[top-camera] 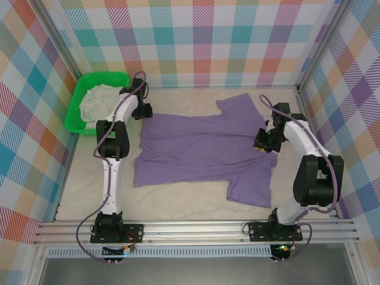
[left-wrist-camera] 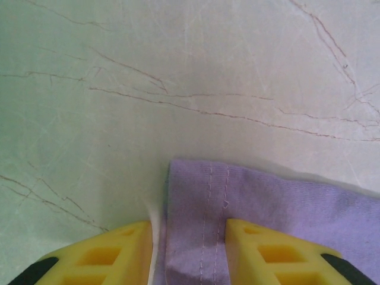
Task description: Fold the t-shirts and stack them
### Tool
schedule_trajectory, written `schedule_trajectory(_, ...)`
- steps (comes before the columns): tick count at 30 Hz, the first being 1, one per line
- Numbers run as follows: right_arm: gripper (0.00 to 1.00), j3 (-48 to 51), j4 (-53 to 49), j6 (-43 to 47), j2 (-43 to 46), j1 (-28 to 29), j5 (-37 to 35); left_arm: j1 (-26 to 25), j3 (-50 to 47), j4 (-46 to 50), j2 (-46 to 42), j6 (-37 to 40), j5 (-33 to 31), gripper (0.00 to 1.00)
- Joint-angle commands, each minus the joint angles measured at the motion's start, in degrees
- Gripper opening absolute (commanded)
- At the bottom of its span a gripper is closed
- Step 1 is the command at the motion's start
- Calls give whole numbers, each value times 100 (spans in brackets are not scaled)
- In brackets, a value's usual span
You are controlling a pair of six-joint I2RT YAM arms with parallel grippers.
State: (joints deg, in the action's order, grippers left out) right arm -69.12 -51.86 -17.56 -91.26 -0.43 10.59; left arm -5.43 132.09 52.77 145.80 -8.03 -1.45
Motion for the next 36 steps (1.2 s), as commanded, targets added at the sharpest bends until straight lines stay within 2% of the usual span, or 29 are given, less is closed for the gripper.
schedule_trajectory(1, 18, 71, 26, -82, 135, 21, 83, 15, 157, 9, 343, 241, 396, 36)
schedule_trajectory(3, 18, 98, 35, -86, 158, 26, 90, 15, 218, 36, 376, 320, 491, 34)
schedule_trajectory(9, 18, 163, 125, -73, 153, 26, 186, -19, 91, 19, 254, 387, 640, 6)
schedule_trajectory(11, 19, 81, 146, -42, 74, 26, 207, -52, -197, -102, 15, 358, 651, 3)
schedule_trajectory(14, 24, -288, 108, 67, -191, 19, 83, -89, -823, -473, -535, 249, 661, 1)
schedule_trajectory(19, 32, -1637, -88, 350, -1092, -6, -243, -154, -1516, -840, -1197, 41, 776, 0)
schedule_trajectory(30, 45, -5489, -1112, 858, -4100, -179, -984, -316, -1845, -918, -1540, -126, 683, 0)
schedule_trajectory(36, 53, -7008, -1536, 946, -5308, -289, -909, -322, -1946, -901, -1692, -163, 498, 0)
